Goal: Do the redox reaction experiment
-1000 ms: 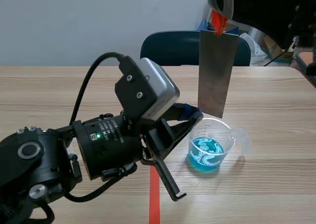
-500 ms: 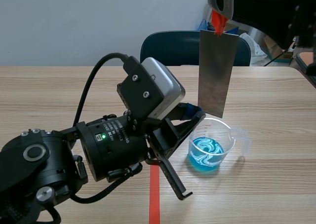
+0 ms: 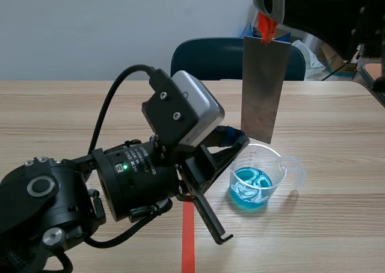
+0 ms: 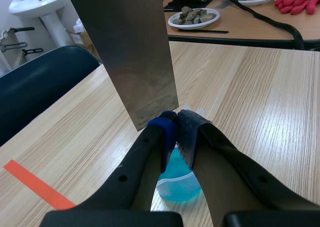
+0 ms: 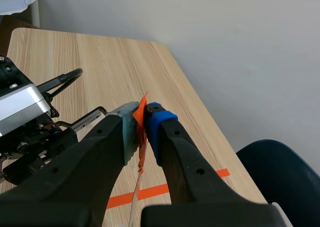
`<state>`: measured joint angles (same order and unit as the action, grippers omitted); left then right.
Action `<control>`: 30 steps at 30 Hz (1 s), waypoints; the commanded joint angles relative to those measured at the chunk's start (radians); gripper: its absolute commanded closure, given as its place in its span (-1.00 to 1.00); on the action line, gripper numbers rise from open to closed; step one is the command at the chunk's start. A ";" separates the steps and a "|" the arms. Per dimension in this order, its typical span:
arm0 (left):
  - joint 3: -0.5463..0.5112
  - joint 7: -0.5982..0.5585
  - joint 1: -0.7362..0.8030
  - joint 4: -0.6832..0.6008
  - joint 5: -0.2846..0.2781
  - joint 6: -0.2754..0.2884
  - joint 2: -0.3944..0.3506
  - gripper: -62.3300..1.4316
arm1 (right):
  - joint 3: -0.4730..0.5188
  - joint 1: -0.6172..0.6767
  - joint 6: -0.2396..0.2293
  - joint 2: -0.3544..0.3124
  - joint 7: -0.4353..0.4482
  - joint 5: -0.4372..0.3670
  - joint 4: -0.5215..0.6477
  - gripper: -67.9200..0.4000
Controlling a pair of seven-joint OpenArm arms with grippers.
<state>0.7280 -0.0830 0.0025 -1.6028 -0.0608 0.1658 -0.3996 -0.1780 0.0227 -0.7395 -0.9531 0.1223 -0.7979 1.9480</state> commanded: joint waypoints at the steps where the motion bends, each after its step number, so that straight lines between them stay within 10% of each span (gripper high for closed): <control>1: -0.011 -0.018 0.000 -0.020 -0.003 0.000 -0.007 0.87 | 0.015 -0.014 -0.006 0.000 0.018 -0.019 0.009 0.97; 30: -0.550 -0.199 0.451 -0.156 -0.008 0.000 -0.293 0.87 | 0.015 -0.014 -0.006 0.000 0.018 -0.023 0.009 0.97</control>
<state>0.1837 -0.2665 0.4389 -1.7382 -0.0578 0.1680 -0.6941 -0.1780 0.0227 -0.7395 -0.9531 0.1219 -0.8017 1.9480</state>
